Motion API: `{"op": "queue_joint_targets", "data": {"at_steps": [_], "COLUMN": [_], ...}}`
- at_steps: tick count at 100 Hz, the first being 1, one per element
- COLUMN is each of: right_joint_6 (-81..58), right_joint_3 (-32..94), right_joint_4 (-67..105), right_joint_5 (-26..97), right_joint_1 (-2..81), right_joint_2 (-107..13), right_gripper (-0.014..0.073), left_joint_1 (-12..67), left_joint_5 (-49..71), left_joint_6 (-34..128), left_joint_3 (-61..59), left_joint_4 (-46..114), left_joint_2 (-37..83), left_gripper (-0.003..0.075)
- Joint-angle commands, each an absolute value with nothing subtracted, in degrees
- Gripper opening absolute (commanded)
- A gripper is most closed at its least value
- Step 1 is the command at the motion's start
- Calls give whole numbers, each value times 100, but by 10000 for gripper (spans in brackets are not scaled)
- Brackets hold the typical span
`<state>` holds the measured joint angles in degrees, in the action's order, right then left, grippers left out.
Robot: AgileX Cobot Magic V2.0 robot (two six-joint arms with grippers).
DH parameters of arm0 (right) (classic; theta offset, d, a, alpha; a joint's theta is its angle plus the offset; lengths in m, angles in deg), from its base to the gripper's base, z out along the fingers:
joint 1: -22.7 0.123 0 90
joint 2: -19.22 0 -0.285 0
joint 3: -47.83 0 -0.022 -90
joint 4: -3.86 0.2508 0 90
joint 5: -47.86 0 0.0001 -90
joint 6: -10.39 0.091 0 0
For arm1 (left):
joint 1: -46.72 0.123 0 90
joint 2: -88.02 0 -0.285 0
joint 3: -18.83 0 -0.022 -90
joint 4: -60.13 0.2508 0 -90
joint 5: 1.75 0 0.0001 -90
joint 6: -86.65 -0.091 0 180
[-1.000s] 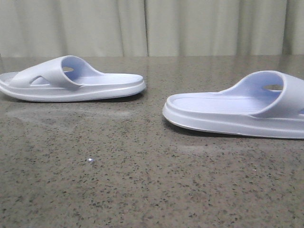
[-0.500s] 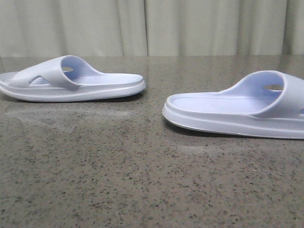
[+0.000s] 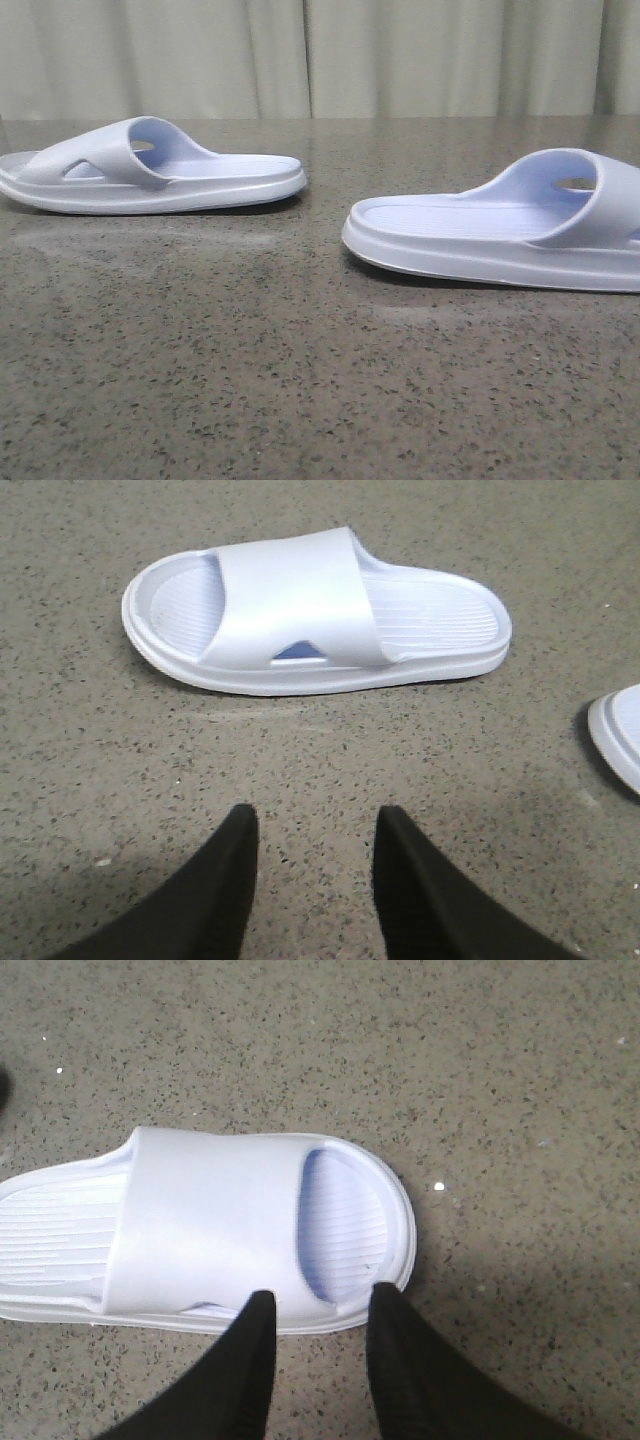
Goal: Insert blue slippers together front up
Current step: 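Close left and right grippers on the toe rims of each slipper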
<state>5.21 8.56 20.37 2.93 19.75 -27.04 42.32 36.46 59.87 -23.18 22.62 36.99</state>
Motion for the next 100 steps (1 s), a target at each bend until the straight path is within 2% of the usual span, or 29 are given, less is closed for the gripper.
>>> {"op": "queue_joint_targets", "data": {"at_steps": [1, 25, 44, 54, 66, 80, 100], "right_joint_6": [448, 448, 448, 415, 223, -273, -1191], "right_joint_3": [1110, 1197, 1197, 1197, 1197, 1197, 1212], "right_joint_4": [2144, 1756, 1706, 1840, 2033, 2643, 3804], "right_joint_5": [577, 552, 545, 545, 586, 586, 348], "right_joint_1": [1971, 1958, 1539, 1408, 1394, 1191, 525], "right_joint_2": [-2743, -3164, -3707, -3889, -4086, -4282, -4441], "right_gripper": [200, 201, 205, 205, 206, 209, 210], "left_joint_1": [4194, 4442, 5540, 6095, 6376, 6623, 6798], "left_joint_5": [3444, 3883, 4277, 4722, 5360, 6031, 6123], "left_joint_6": [5803, 5792, 5645, 4935, 4069, 3668, 3345], "left_joint_3": [-2073, -1437, -1050, -1022, -1013, -948, -937], "left_joint_4": [1783, 1665, 1536, 634, -790, -1284, -1567], "left_joint_2": [3674, 3324, 2685, 2306, 1711, 1072, 707], "left_gripper": [347, 351, 351, 351, 351, 351, 351]}}
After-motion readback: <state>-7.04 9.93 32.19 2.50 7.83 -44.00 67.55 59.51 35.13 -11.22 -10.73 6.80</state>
